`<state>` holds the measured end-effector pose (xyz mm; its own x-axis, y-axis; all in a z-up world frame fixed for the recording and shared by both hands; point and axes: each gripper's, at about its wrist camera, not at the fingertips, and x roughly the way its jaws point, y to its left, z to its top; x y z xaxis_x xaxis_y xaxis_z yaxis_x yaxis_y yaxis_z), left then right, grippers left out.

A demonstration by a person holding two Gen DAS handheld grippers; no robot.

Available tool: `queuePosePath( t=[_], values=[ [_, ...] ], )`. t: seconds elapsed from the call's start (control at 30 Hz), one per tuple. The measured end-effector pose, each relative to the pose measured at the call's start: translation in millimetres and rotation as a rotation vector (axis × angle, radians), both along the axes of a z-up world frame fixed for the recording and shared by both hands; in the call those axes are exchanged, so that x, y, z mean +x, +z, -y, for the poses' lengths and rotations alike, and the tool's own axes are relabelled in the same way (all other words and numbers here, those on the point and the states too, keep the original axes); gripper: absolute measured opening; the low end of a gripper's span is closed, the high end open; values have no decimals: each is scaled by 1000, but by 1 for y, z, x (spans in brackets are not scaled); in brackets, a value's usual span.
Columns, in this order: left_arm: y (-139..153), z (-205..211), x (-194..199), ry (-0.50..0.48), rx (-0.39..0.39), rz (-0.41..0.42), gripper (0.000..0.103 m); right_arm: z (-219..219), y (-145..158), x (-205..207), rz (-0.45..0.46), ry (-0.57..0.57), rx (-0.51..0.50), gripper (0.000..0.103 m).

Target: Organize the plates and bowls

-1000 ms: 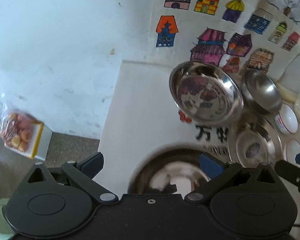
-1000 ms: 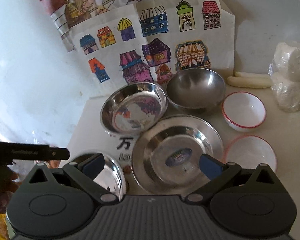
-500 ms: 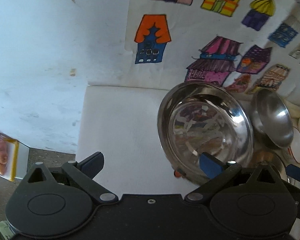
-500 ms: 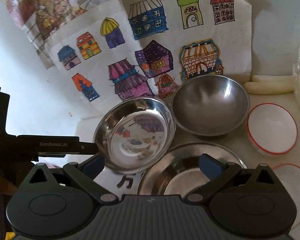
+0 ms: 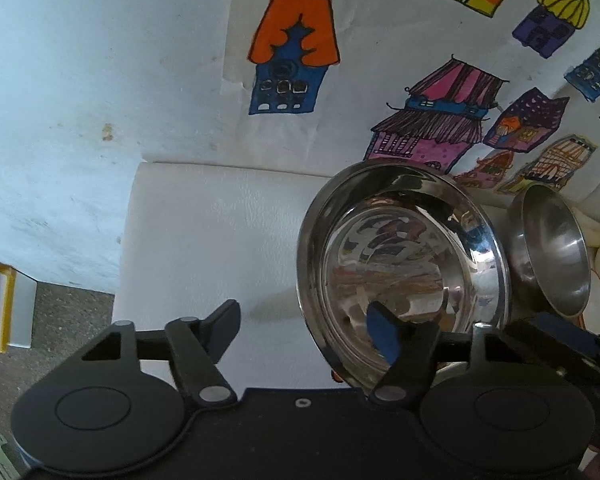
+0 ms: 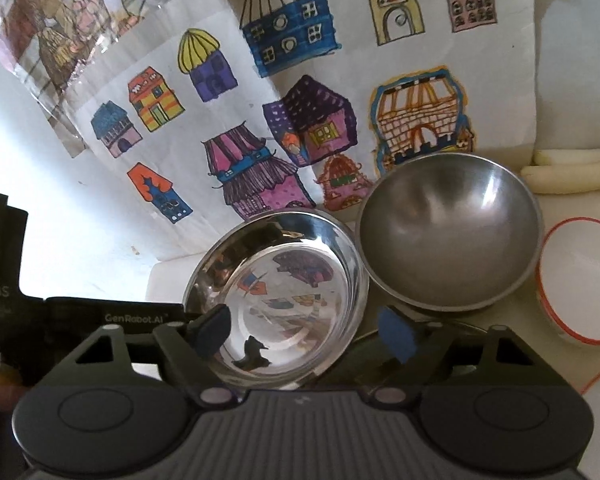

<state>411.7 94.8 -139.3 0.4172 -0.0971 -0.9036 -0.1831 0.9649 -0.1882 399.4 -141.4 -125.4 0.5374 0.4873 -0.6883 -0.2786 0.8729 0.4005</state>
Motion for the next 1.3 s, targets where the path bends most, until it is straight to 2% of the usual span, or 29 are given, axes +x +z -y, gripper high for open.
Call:
queuePosePath(
  t=[0.1, 0.23, 0.3, 0.47, 0.57, 0.63, 0.67, 0.73, 0.8, 1.07, 1.3],
  values=[
    [-3, -3, 4, 21, -33, 0, 61, -5, -3, 5, 1, -17, -21, 78],
    [-3, -2, 6, 21, -31, 8, 58, -11, -9, 12, -8, -39, -58, 68],
    [-3, -1, 7, 20, -36, 11, 48, -13, -13, 13, -18, -47, -76, 62],
    [-2, 0, 9, 3, -40, 11, 30, -17, -18, 18, -38, -56, -94, 54],
    [0, -1, 7, -3, -36, 14, 23, -14, -21, 21, -54, -72, -94, 43],
    [0, -2, 6, -3, -25, 19, 15, -12, -22, 22, -58, -94, -105, 28],
    [-1, -3, 5, -5, -24, 21, 13, -11, -23, 22, -62, -104, -109, 26],
    [0, -4, 3, -12, -21, 28, 12, -10, -24, 22, -63, -112, -110, 18],
    [2, -4, -1, -19, -6, 38, 12, -10, -24, 20, -61, -105, -113, 16],
    [18, -4, -17, -37, 23, 81, 13, -10, -13, 7, -42, -68, -87, 14],
    [38, 1, -48, -55, 42, 131, 14, -3, 2, -18, -16, -37, -65, 14]
  ],
)
